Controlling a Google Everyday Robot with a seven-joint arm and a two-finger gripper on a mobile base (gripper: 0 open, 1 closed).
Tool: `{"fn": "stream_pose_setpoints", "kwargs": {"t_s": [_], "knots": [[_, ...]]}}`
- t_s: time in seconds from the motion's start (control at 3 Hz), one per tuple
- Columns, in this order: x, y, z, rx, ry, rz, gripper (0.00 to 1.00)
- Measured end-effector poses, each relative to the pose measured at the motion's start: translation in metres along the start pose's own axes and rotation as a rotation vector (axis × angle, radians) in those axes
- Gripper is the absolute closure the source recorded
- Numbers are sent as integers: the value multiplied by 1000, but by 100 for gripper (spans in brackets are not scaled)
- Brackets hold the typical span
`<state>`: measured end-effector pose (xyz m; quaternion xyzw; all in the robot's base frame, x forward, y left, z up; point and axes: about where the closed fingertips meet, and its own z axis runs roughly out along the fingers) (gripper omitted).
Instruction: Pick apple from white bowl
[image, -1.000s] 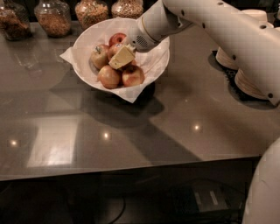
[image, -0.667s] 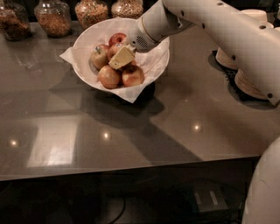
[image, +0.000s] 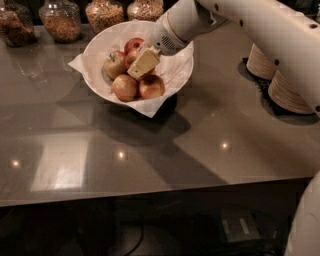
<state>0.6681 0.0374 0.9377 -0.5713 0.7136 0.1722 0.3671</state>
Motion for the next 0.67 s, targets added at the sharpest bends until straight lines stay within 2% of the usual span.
{"fn": "stream_pose_setpoints", "kwargs": {"t_s": [0.67], "knots": [[-9,5,-66,1,35,-179,100]]}}
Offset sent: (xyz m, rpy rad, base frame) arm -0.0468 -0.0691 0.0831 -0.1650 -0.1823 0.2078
